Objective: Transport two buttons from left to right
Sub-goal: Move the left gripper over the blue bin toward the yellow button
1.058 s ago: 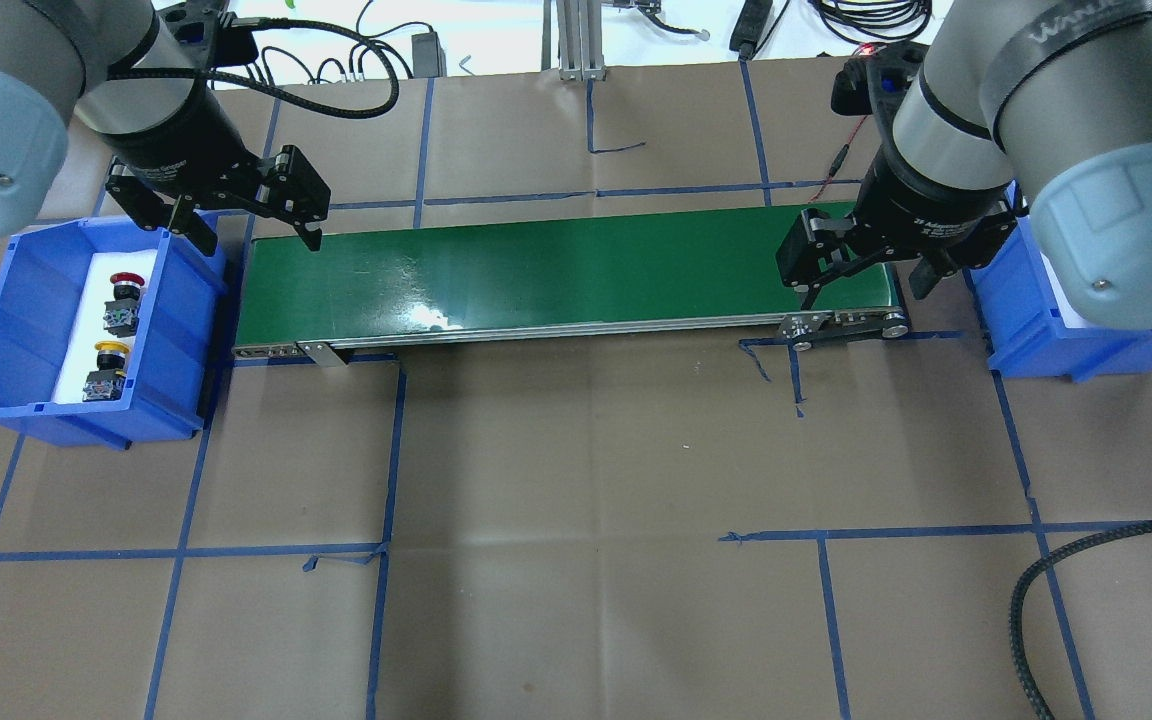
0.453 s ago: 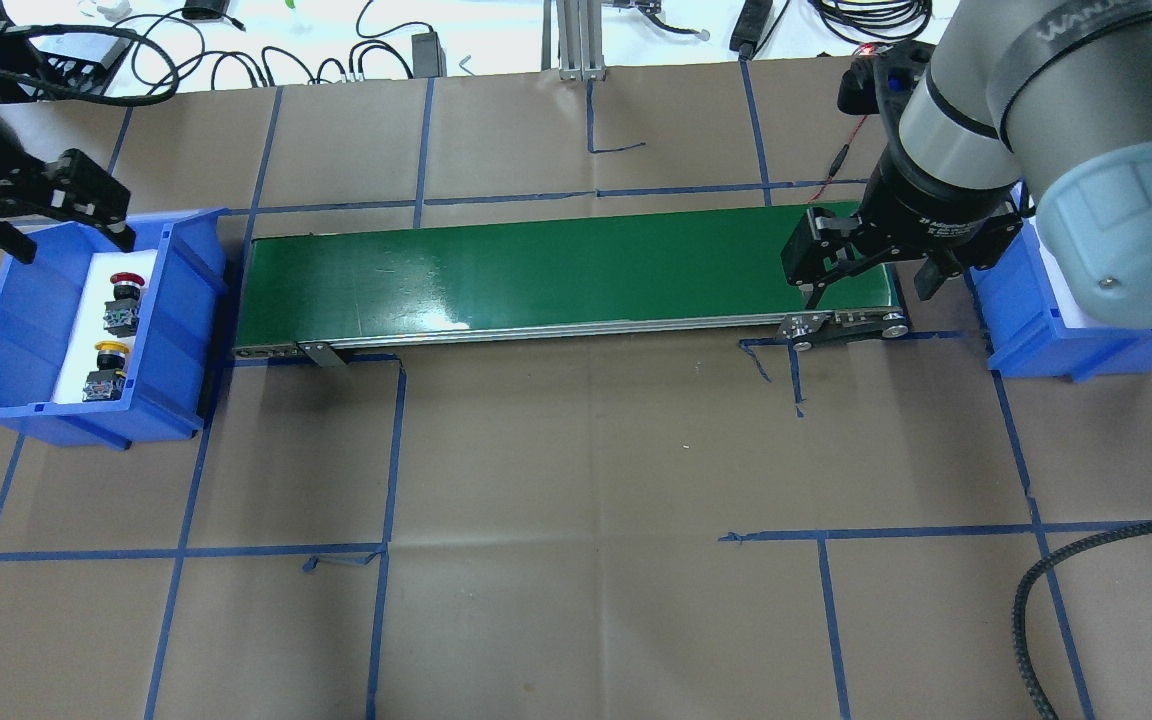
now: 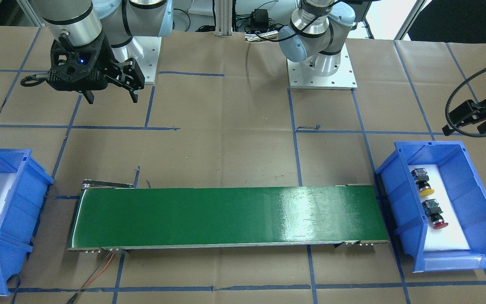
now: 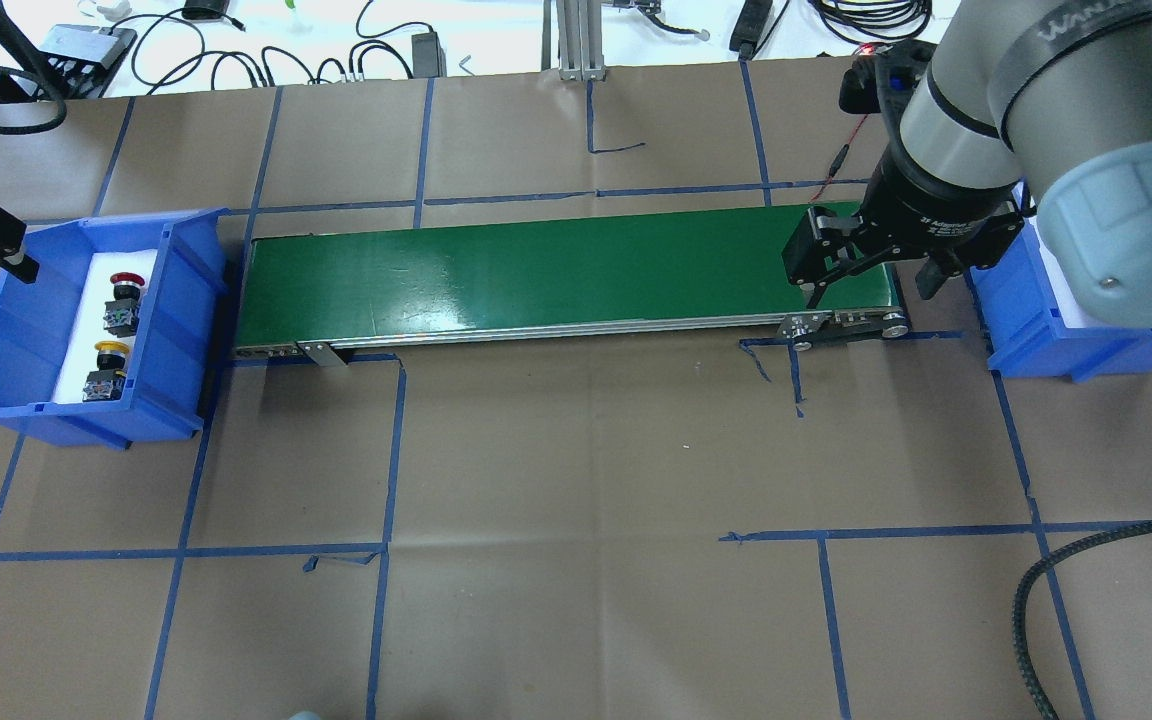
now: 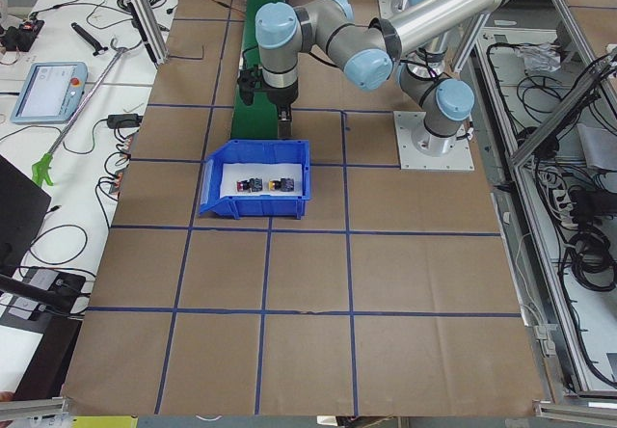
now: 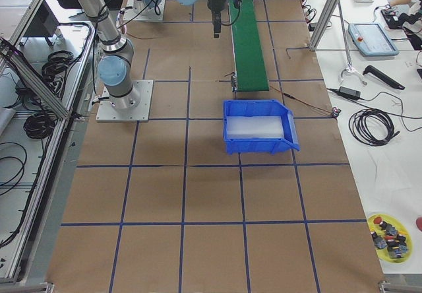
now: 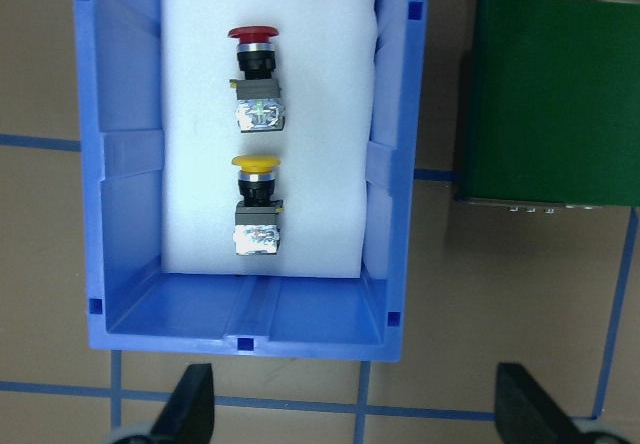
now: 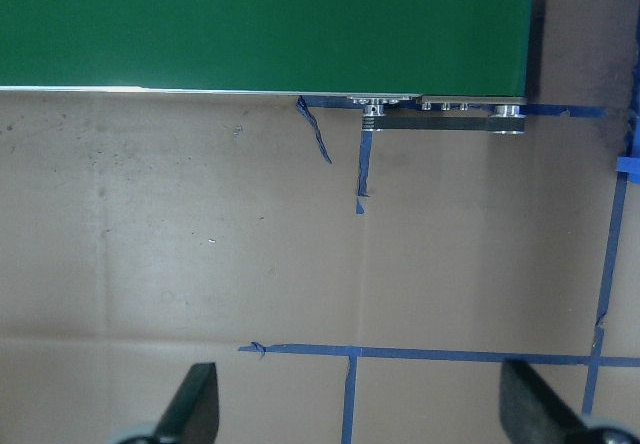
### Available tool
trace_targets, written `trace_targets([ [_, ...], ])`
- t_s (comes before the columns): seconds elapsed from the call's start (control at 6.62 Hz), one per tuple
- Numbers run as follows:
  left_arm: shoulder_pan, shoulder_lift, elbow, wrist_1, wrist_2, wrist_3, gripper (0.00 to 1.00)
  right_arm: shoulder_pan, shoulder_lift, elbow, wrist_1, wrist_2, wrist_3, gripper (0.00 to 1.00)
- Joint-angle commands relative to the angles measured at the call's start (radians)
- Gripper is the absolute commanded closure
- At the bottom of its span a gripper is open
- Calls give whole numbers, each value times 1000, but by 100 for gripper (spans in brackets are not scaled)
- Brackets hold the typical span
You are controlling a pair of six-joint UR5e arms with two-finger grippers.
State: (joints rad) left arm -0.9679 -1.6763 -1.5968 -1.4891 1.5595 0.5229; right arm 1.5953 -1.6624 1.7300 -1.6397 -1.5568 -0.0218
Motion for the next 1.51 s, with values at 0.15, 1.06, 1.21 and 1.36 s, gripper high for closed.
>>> trace_targets([
  [0.15,14,-120,-96,273,-3,34,1,0,-2,-1,1,1,0,0],
  [1.06,32,-199,-302,590,-9,48,1,0,0,-3,0,1,-1,0],
  [1.21,32,-218,-302,610,-9,49,1,-2,0,-3,0,1,-1,0],
  [1.36,32,-230,-304,624,-9,49,1,-2,0,-3,0,1,-1,0],
])
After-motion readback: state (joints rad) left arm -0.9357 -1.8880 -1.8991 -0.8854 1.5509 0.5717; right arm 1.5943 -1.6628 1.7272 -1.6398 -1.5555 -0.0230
